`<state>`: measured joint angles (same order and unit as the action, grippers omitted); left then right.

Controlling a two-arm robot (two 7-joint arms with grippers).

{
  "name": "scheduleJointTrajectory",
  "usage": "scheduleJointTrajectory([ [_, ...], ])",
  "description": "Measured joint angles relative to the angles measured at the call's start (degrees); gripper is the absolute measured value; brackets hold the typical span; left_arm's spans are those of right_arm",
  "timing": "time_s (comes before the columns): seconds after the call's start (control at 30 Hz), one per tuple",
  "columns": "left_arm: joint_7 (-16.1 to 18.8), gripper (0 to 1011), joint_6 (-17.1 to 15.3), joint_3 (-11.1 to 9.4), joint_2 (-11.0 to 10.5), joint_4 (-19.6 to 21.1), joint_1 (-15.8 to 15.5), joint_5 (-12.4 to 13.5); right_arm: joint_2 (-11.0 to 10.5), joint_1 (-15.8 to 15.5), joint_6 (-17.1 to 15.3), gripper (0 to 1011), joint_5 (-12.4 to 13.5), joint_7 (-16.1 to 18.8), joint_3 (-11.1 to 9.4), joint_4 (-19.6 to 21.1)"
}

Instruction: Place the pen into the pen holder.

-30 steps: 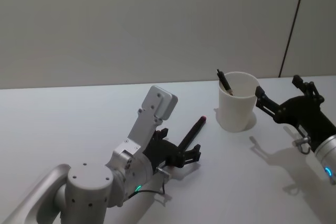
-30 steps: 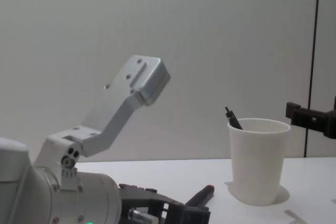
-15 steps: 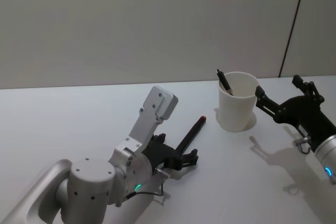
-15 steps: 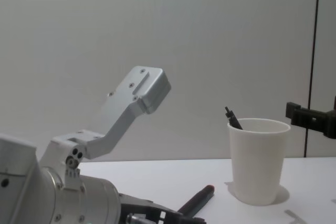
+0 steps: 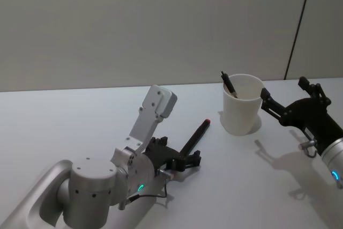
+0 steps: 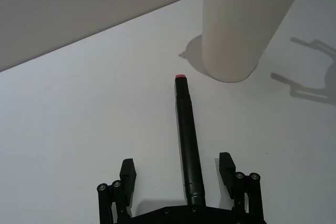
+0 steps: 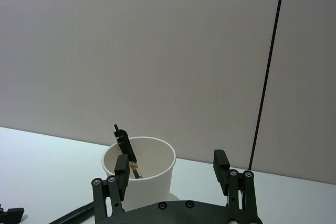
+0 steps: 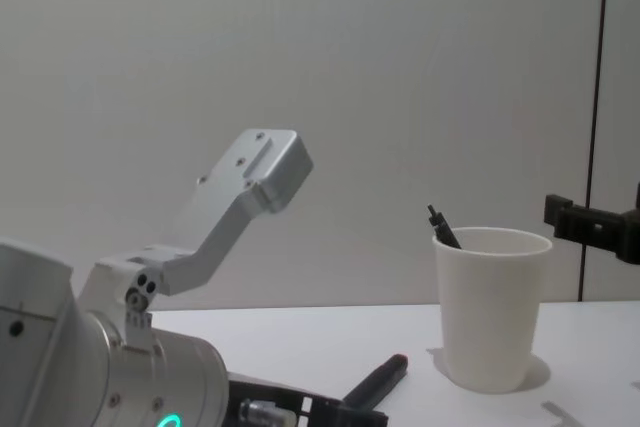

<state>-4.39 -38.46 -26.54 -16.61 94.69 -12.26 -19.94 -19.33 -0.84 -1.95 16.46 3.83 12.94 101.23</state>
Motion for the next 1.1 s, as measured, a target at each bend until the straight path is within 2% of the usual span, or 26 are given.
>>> scheduleJointTrajectory([
  [0.4, 0.66, 999, -0.62, 0.47, 0.43, -0.57, -0.15, -1.12, 0.00, 0.00, 0.00, 1001, 0.00, 0.00, 0.00, 0.00],
  [0.53, 0.84, 930, -0.75, 0.60, 0.49, -0.68, -0.19, -1.30, 0.00, 0.00, 0.00, 1001, 0.00, 0.00, 0.00, 0.00],
  [0.83, 1.15, 692, -0.92, 0.74, 0.57, -0.87, -0.21, -1.43, 0.00, 0.00, 0.00, 1002, 0.00, 0.00, 0.00, 0.00],
  [1.1, 1.09, 640, -0.95, 0.75, 0.59, -0.92, -0.22, -1.35, 0.00, 0.00, 0.00, 1001, 0.00, 0.00, 0.00, 0.00],
])
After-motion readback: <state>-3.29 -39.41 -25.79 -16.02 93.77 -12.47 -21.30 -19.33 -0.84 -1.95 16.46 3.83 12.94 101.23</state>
